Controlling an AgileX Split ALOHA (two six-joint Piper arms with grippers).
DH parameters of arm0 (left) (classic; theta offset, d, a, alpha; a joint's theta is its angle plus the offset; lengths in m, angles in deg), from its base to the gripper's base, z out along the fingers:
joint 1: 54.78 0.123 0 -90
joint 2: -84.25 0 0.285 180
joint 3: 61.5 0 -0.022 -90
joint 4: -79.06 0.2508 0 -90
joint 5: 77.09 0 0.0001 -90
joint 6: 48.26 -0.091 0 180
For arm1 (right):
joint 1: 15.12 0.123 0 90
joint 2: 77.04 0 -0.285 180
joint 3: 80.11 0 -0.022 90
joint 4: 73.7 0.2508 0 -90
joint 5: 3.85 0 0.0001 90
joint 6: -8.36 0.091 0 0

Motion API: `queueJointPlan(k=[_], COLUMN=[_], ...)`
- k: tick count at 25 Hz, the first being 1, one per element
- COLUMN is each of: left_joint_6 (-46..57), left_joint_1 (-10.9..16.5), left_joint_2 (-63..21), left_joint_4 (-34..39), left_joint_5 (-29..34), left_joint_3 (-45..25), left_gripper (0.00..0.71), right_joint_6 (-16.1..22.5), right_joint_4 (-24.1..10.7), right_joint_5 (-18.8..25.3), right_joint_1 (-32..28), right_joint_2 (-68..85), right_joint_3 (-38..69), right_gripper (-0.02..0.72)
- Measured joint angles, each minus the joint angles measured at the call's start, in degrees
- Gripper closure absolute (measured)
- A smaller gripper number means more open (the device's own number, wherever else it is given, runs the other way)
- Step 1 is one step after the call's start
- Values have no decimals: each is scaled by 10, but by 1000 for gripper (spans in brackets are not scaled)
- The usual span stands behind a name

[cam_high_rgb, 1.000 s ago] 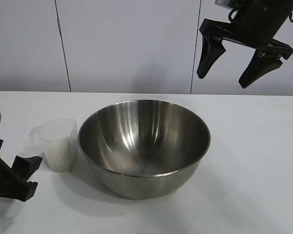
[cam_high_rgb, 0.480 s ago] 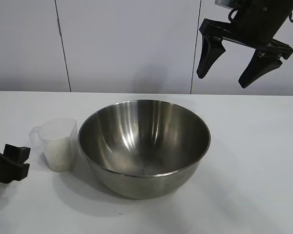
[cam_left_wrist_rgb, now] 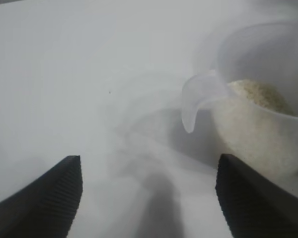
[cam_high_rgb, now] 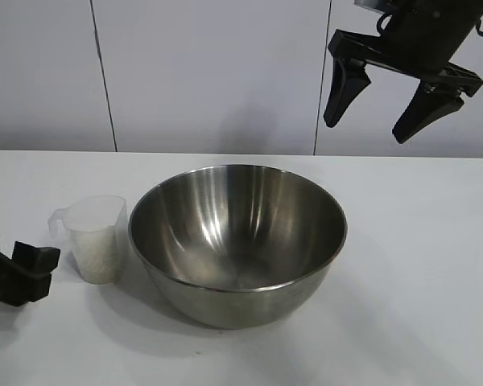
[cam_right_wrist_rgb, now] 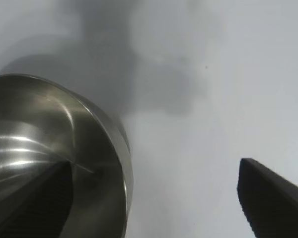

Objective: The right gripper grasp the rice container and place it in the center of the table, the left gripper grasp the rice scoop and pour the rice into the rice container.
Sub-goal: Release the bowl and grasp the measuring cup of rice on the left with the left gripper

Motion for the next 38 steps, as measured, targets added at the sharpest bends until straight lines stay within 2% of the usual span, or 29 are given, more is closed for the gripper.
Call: queueJointPlan(k=[22, 24, 26, 29, 35, 38], left_joint_6=[6, 6, 6, 6, 7, 7], left_joint_1=[4, 4, 4, 4, 4, 4], left_joint_2=[23, 23, 24, 27, 27, 26], left_joint_4=[-14, -14, -14, -14, -14, -13], left_joint_5=[0, 1, 1, 1, 1, 1], left_joint_3=[77, 77, 77, 77, 77, 77], left_gripper=[175, 231, 344, 475, 654, 694], right_joint_6=[1, 1, 1, 1, 1, 1], right_joint_4=[4, 4, 6, 8, 9, 9], right_joint_5=[0, 0, 0, 0, 0, 0], right_joint_1=[0, 0, 0, 0, 0, 0], right_joint_2=[0, 0, 0, 0, 0, 0], right_joint_3=[0, 0, 0, 0, 0, 0], right_gripper=[80, 80, 80, 80, 80, 80])
